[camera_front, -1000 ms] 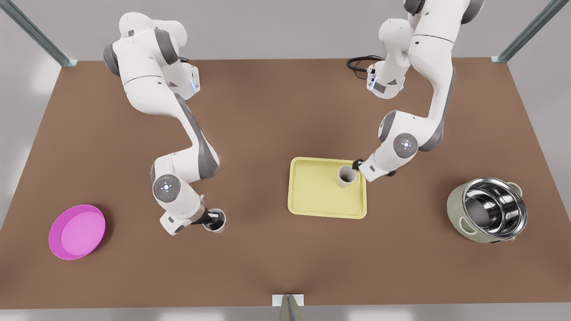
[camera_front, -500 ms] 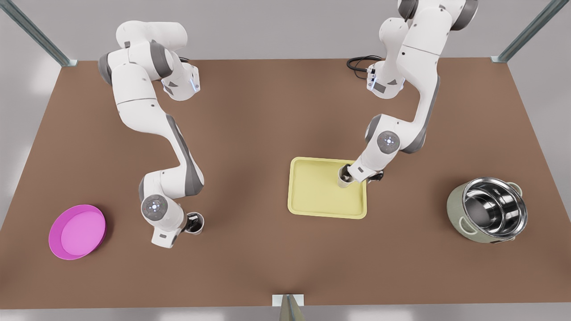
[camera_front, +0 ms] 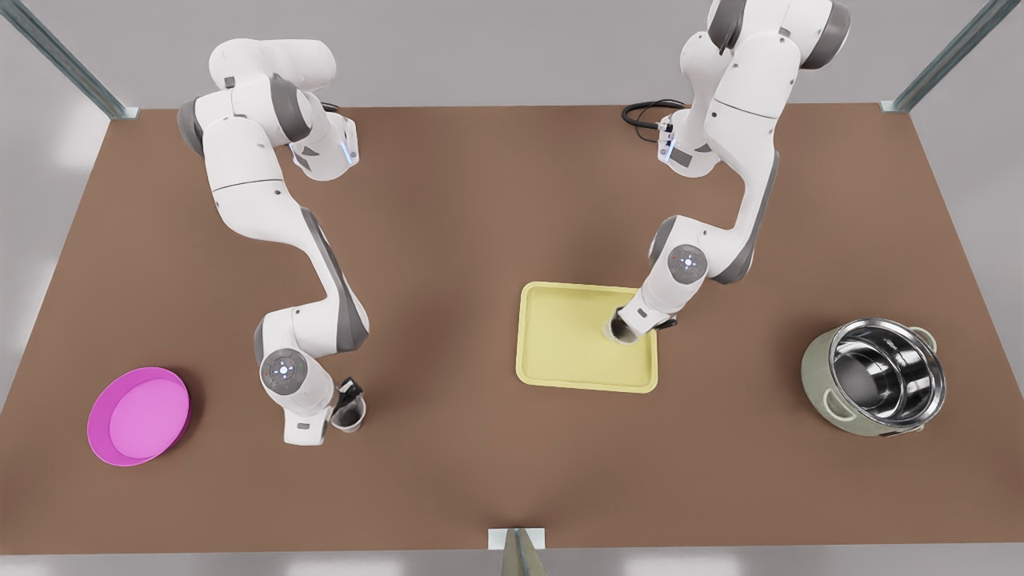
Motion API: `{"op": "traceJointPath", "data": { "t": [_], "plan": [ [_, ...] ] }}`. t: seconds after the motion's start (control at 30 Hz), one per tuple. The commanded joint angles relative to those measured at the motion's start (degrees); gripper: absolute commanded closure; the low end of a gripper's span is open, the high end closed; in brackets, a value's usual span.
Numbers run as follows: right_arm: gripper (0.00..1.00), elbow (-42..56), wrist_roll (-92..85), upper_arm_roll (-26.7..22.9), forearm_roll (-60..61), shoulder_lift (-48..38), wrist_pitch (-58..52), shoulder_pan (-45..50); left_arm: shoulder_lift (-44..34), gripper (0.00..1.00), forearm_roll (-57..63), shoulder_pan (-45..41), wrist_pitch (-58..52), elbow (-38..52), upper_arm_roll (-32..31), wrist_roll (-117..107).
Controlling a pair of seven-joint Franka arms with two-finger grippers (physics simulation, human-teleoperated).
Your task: Use the left arm to pick up the white IKEA cup from the tray and place it on the middle-left position; use the right arm to pick up the white IKEA cup from the tray and place it on the middle-right position
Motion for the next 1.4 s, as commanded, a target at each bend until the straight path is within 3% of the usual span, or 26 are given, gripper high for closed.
{"op": "traceJointPath", "data": {
  "t": [0.0,0.13,0.23,0.3,0.57,0.67,0.87,0.93,0.97,1.0,1.07,1.37],
  "plan": [
    [0.0,0.1,-11.4,0.1,1.2,-0.2,-0.4,0.2,0.0,0.72,-0.1,0.1,0.3,0.1,0.0,-3.6],
    [0.0,0.3,-10.1,1.1,4.2,-0.6,-1.8,0.4,-1.7,0.71,-0.1,0.3,-0.2,0.4,0.2,-3.5],
    [0.0,0.8,-8.8,2.6,4.7,-2.9,-7.5,0.4,-1.8,0.72,0.0,2.3,-8.2,5.7,0.6,-1.4],
    [0.0,1.1,-6.0,3.9,4.7,-4.3,-11.7,0.3,-1.8,0.83,0.0,3.9,-8.3,5.7,0.8,0.8],
    [0.0,1.4,22.4,3.0,4.8,-19.3,-30.1,-1.7,-0.4,0.82,-2.0,21.6,-7.6,6.0,0.7,20.6],
    [0.0,1.4,29.7,-2.1,4.7,-25.9,-35.4,-1.7,2.1,0.82,-8.1,25.5,-7.1,8.1,0.6,29.9],
    [0.0,1.4,20.8,-11.7,6.6,-28.9,-36.4,-1.8,4.6,0.82,-18.2,25.4,-6.2,8.3,0.3,34.8],
    [0.0,1.2,20.6,-12.1,6.8,-31.8,-37.4,-1.7,4.6,0.82,-17.6,25.2,-6.2,8.3,0.4,34.7],
    [0.0,1.2,20.7,-11.5,6.8,-31.9,-37.7,-1.7,4.6,0.75,-17.3,25.2,-6.3,8.4,0.4,34.8],
    [0.0,0.6,20.9,-10.6,6.7,-32.7,-37.5,-1.9,4.6,0.0,-16.6,25.1,-6.6,9.0,0.5,35.5],
    [0.0,-6.3,21.4,-5.1,6.4,-37.6,-33.5,-7.0,4.6,0.0,-13.0,25.0,-7.8,9.9,0.5,34.7],
    [0.0,-9.1,19.7,-5.1,6.6,-38.8,-32.0,-8.3,4.6,0.0,-12.8,24.9,-8.3,10.9,0.4,33.5]
  ]
}}
